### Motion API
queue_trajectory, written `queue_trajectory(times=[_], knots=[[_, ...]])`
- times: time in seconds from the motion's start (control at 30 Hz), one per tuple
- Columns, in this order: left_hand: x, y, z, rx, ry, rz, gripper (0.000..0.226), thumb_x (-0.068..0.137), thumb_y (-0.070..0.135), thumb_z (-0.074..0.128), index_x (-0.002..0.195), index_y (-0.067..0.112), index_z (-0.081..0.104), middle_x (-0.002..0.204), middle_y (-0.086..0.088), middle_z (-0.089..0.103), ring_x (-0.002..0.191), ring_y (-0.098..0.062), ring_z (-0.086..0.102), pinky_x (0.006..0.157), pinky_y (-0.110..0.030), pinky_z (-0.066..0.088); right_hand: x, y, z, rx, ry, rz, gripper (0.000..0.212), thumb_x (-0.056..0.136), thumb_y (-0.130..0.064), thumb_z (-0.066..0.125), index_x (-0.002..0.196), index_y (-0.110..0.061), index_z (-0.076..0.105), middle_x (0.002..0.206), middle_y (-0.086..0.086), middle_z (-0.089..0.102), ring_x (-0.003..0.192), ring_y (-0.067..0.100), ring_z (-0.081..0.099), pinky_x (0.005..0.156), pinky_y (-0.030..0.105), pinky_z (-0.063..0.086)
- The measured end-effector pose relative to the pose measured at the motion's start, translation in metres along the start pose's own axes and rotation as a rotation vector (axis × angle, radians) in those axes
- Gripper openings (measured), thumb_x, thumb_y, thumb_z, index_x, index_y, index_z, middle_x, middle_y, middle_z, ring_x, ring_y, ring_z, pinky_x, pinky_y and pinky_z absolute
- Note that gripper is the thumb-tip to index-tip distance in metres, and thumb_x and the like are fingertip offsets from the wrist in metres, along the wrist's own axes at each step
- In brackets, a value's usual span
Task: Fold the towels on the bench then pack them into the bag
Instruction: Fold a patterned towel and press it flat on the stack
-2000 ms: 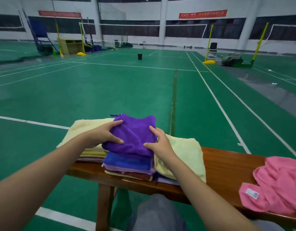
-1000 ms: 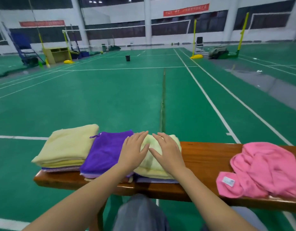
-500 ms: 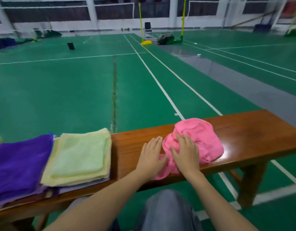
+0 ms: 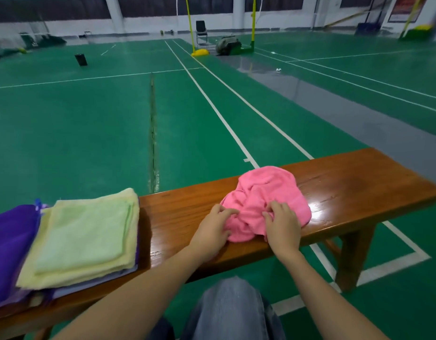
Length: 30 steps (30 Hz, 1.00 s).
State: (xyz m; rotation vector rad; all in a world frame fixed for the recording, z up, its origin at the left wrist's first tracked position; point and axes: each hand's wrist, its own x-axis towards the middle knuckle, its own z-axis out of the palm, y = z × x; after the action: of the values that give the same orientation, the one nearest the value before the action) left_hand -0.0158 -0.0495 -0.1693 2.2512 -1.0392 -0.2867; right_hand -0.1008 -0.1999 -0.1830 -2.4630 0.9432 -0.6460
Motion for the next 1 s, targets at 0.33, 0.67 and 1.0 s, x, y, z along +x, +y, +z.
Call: queue_trajectory(times=[0.33,0.67,1.0], knots=[[-0.005,-0.040,-0.069,0.286,0.323,-0.147,0.040,0.082,-0.004,0.048,0.109,0.020,0.064,0.112,-0.003,0.053,0.102,-0.021,0.041,0.089,-0.034,0.039,0.005,-0.014,-0.026,0.335,0.175,0.181,0.015,0.098,-0.017,0.044,0.083,-0.015,0.046,0.075,-0.005,0.050,0.071,0.012,0.051,0.060,0.024,0.041],[-0.004,-0.028,-0.060,0.377,0.227,-0.151,0.052,0.081,0.024,0.056,0.131,0.026,0.042,0.137,-0.003,0.041,0.127,-0.023,0.035,0.107,-0.037,0.025,-0.016,-0.022,-0.013,0.717,-0.380,0.019,0.019,0.090,-0.003,0.055,0.074,-0.013,0.050,0.075,0.002,0.054,0.075,0.014,0.052,0.067,0.018,0.043],[-0.006,-0.026,-0.034,0.523,-0.132,0.166,0.019,0.090,0.028,0.053,0.103,0.026,0.066,0.151,0.008,0.031,0.143,-0.014,0.015,0.116,-0.039,-0.004,-0.020,-0.030,-0.020,0.547,-0.513,0.036,0.016,0.093,-0.040,0.052,0.101,-0.026,0.053,0.095,-0.008,0.061,0.081,0.012,0.064,0.074,0.032,0.057]])
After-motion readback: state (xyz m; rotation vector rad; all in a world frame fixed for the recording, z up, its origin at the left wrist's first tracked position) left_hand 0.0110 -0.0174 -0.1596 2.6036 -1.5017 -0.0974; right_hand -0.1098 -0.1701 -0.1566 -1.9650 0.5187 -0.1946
